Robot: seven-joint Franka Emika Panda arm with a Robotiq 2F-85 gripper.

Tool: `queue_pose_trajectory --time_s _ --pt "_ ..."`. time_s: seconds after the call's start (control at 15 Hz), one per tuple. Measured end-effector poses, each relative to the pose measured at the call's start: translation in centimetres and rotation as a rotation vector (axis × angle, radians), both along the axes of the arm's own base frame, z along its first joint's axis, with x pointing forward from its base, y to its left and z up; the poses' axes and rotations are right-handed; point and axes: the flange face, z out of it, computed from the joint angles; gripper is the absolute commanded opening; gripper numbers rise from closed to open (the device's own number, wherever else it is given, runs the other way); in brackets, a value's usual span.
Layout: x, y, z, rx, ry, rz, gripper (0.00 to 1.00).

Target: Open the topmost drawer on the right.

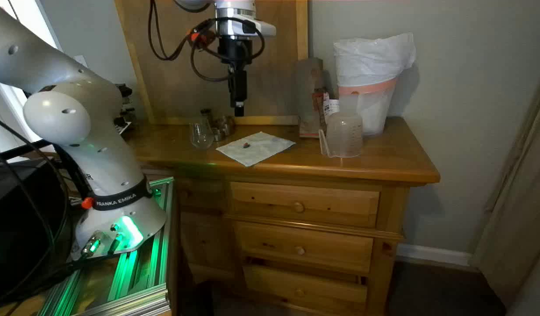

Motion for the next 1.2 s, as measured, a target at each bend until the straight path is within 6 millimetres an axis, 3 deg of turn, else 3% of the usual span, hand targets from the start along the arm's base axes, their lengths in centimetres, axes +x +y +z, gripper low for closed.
queue_pose_trajectory --time_s 0.67,0.8,1.2 --pt "0.0 -0.2 0.0 0.003 0.001 -0.005 1.00" --pt "0.0 -2.0 -0.5 0.025 0.014 -0.053 1.00" --pt "-2.0 -11.4 -4.1 0.146 0.085 -0.272 1.00"
